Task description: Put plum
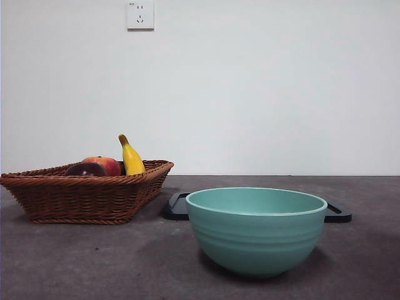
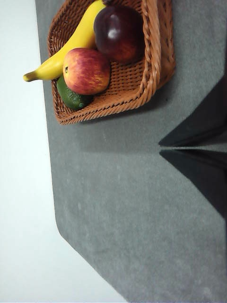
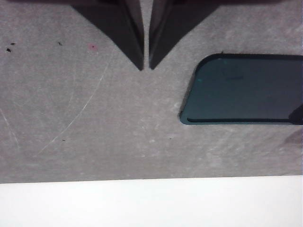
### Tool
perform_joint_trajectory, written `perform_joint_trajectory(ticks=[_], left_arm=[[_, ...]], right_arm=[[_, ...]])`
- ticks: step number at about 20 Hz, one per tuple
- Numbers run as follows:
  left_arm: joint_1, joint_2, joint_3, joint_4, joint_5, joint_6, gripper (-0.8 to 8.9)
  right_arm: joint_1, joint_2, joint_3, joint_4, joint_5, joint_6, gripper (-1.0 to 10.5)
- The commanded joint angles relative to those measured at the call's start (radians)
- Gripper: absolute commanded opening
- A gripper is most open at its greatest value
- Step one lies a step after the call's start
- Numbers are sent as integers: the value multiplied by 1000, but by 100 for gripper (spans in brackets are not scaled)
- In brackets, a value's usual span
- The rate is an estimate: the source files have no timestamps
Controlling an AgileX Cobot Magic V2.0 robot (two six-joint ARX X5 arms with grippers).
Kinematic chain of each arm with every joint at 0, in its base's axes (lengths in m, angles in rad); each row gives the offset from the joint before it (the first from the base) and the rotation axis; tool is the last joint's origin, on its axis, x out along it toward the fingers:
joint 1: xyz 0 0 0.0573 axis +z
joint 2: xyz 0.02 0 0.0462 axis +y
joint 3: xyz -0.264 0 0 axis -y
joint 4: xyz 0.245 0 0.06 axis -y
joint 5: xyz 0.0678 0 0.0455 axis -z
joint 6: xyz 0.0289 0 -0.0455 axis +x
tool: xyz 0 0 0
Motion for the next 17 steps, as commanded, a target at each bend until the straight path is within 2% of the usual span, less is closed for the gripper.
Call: perform_joint_trajectory(ticks=[1, 5, 8, 11, 15, 17], left_arm=[[2, -2, -20, -5, -2, -110, 7], [2, -2, -20, -5, -2, -270, 7], [2, -2, -19, -5, -2, -348, 7], [2, -2, -14, -6, -2, -385, 7], [2, -2, -1, -8, -2, -414, 7], [2, -2, 7, -15, -2, -427, 7]], right_arm=[[1, -3, -5, 6, -1, 12, 7], [1, -3, -3, 12, -5, 54, 7], [1, -3, -3, 11, -5, 68, 7], [1, -3, -3, 11, -3, 80, 7], [1, -3, -3, 11, -4, 170, 7], [1, -3, -2, 11, -11, 191, 7]])
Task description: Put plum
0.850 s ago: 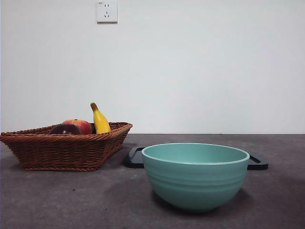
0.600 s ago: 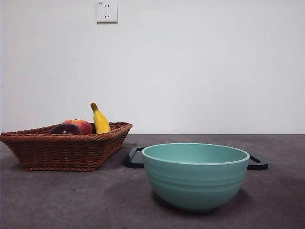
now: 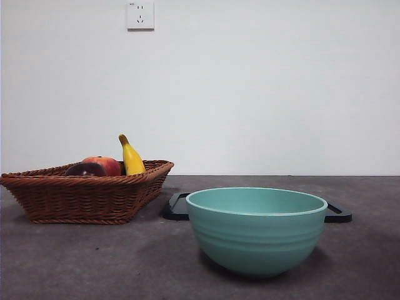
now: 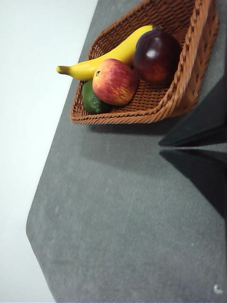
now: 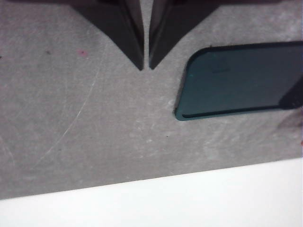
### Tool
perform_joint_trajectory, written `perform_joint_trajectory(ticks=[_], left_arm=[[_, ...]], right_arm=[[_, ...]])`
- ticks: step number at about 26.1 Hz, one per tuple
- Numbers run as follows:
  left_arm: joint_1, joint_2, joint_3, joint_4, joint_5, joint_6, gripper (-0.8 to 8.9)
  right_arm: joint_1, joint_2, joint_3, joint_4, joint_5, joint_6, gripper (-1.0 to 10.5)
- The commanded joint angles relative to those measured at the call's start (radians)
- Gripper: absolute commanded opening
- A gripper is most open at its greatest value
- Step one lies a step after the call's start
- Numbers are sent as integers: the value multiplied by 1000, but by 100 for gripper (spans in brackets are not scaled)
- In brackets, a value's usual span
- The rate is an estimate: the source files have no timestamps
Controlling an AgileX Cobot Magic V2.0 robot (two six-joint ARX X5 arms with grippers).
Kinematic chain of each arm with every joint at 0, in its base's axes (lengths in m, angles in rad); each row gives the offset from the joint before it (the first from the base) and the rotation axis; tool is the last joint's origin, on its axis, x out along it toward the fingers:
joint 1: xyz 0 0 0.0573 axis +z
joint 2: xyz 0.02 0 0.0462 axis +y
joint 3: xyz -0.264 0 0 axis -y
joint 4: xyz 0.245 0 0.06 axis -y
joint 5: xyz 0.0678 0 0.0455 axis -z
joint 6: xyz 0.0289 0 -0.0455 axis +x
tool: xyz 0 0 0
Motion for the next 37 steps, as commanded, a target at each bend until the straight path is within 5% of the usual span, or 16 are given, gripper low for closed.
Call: perform_joint_trajectory(ticks=[1, 8, 20, 28, 37], left_arm=[[2, -2, 9, -16, -2, -35, 7], [2, -1, 50, -91, -1, -109, 8], [2, 23, 241, -166, 27, -104, 9], [0, 188, 436, -290, 193, -11, 9], [-3, 417, 670, -484, 410, 148, 8]], right_arm=[[1, -3, -1, 10, -10, 75, 7], [1, -3, 39, 4, -25, 124, 7], [1, -1, 228, -138, -36, 123, 7], [1, 87, 406, -290, -117, 76, 7], [1, 309, 626, -512, -329, -40, 6]])
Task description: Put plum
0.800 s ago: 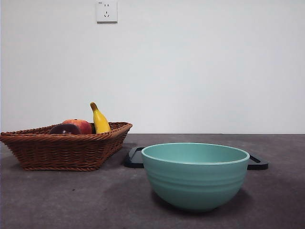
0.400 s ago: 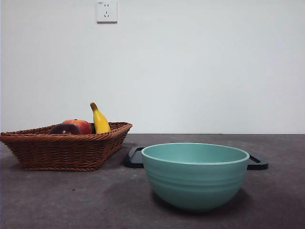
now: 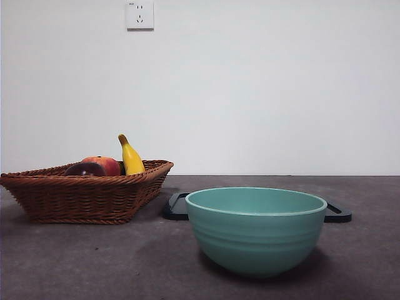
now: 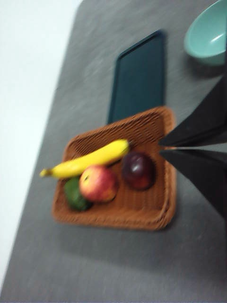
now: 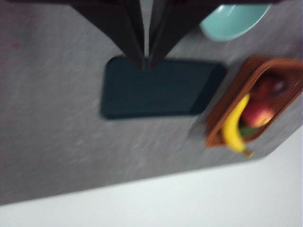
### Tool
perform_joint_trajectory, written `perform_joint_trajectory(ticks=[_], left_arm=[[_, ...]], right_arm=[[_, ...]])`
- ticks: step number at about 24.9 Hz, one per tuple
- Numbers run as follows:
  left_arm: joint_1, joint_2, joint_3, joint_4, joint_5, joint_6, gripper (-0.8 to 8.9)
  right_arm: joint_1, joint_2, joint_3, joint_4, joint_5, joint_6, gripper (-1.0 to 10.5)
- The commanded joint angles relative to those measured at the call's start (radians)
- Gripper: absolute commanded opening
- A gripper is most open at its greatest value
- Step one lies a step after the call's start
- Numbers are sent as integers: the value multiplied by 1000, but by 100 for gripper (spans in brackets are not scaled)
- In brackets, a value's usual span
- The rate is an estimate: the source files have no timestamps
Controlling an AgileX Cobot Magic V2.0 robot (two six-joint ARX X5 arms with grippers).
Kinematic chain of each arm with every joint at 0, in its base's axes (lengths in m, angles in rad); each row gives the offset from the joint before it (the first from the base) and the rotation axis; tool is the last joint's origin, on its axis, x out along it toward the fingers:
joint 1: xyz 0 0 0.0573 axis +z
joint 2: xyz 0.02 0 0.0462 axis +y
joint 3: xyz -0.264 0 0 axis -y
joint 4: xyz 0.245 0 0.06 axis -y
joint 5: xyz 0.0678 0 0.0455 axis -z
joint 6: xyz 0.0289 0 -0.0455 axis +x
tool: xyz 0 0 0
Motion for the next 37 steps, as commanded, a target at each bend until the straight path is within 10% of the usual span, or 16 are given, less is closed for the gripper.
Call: perform_joint_trajectory(ticks=[1, 25, 37], left_arm=[[-5, 60, 72, -58, 55, 93, 9], [-151, 230, 302, -507, 167, 290, 16], [-151, 231, 302, -493, 166, 290, 453]], right_arm=[[1, 77, 78, -68, -66, -78, 7], [263, 436, 400, -521, -142, -275, 7], [263, 436, 400, -518, -138, -267, 328]])
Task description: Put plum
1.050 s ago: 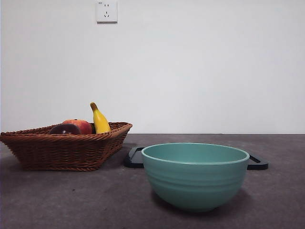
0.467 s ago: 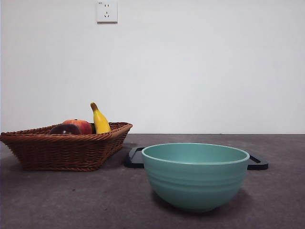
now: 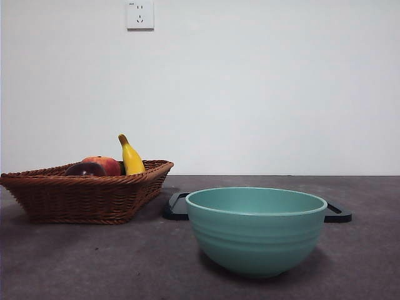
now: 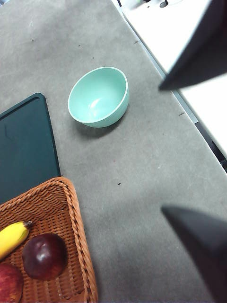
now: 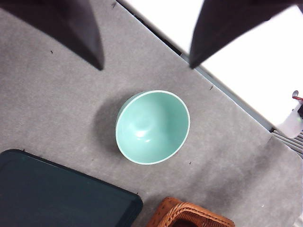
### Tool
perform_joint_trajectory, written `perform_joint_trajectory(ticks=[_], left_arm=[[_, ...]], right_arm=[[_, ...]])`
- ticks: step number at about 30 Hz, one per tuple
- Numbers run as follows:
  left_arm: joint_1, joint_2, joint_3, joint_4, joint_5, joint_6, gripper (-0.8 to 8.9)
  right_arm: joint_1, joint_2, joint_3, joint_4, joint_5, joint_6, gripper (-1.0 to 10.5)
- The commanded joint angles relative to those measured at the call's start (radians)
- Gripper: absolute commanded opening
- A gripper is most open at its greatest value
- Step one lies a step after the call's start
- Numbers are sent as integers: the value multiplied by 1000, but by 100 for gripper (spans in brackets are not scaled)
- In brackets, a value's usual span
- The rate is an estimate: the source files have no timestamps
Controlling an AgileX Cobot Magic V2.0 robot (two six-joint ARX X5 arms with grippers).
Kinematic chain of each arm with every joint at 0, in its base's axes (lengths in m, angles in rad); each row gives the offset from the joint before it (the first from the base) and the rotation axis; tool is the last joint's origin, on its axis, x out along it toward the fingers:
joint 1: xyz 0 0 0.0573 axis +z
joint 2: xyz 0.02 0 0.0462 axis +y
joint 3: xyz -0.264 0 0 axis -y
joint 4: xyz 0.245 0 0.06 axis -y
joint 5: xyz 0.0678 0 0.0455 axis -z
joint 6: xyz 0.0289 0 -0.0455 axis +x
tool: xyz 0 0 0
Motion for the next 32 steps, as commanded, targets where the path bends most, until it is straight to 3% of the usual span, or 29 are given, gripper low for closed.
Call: perform_joint_trajectory(ticks=[1, 10, 15, 22, 32], left_arm=[[-2, 5, 19, 10, 4, 19, 462], [-2, 13, 19, 25, -4, 14, 469], [-3, 55, 19, 93, -11, -37, 469], [-15, 174, 24, 197, -14, -39, 468], [-65, 452, 127, 324, -180, -56, 468]], right_arm=[[5, 5, 20, 9, -2, -6, 328], [5, 5, 20, 10, -2, -6, 328], [5, 5, 20, 11, -2, -6, 328], [5, 5, 20, 20, -2, -6, 328], [5, 6, 20, 43, -2, -3, 328]])
